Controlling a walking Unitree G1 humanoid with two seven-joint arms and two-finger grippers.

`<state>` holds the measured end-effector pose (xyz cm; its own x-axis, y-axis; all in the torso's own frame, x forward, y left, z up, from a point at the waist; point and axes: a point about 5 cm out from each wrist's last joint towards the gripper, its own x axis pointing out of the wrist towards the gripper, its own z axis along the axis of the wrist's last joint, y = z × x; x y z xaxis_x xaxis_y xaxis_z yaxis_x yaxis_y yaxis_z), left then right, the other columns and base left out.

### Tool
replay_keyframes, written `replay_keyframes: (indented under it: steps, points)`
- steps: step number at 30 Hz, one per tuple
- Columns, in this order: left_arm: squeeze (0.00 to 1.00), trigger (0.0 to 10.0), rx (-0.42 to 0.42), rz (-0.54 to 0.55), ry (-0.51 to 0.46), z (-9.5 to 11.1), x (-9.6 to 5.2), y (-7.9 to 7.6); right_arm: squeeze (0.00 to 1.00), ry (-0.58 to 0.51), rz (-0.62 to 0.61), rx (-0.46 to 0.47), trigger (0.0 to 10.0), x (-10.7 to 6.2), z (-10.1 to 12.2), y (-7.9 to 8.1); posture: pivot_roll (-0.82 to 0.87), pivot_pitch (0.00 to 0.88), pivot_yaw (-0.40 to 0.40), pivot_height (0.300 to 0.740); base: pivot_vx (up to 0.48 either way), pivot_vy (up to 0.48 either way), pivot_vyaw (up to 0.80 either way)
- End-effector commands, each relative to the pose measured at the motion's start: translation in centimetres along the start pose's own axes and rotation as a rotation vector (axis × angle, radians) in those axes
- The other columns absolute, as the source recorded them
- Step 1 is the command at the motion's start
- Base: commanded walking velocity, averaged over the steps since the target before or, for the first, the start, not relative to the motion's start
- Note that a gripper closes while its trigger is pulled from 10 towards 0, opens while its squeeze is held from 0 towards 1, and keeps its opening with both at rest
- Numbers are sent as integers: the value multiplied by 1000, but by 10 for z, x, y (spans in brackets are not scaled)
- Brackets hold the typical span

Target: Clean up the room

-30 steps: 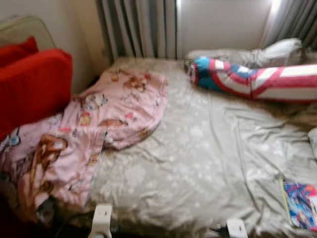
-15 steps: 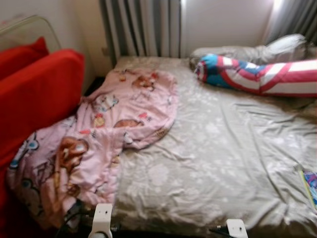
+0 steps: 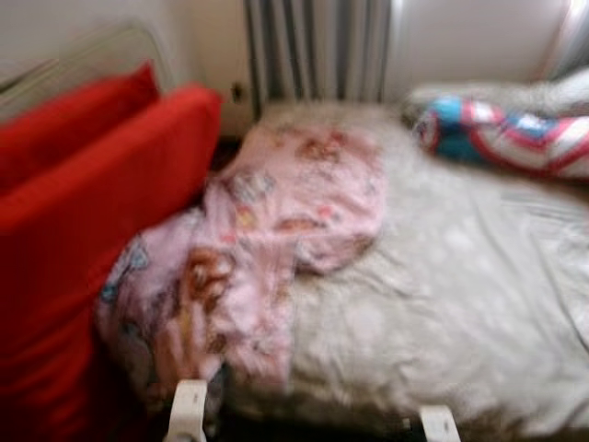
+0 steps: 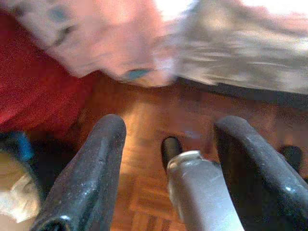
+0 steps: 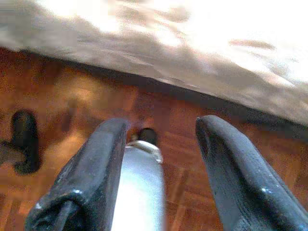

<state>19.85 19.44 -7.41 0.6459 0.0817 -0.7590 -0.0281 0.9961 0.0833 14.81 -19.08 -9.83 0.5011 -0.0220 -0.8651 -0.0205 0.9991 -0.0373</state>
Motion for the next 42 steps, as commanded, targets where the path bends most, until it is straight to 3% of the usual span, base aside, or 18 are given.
replay_keyframes:
  steps: [1, 9, 12, 25, 42]
  points:
    - [0, 10000, 5, 22, 53, -14, -3, 8, 0, -13, 20, -5, 10000, 1, 5, 8, -90, 46, -2, 740, 0, 472, 800]
    - [0, 10000, 6, 20, 66, -20, -5, 6, 0, -15, 19, 3, 10000, 1, 5, 7, -88, 39, -3, 740, 0, 204, 800]
    - [0, 10000, -2, 18, 60, -19, -4, 7, 0, -17, 12, 43, 10000, 1, 4, 6, -87, 38, -3, 740, 0, 0, 0]
    - [0, 10000, 22, 8, 52, -16, -4, 8, 0, -19, 11, 33, 10000, 1, 5, 6, -86, 23, -5, 740, 0, 0, 0]
    - [0, 10000, 34, 4, 34, -13, -3, 6, 0, -29, 10, 40, 10000, 1, 6, 6, -86, 40, -6, 740, 0, -315, 0]
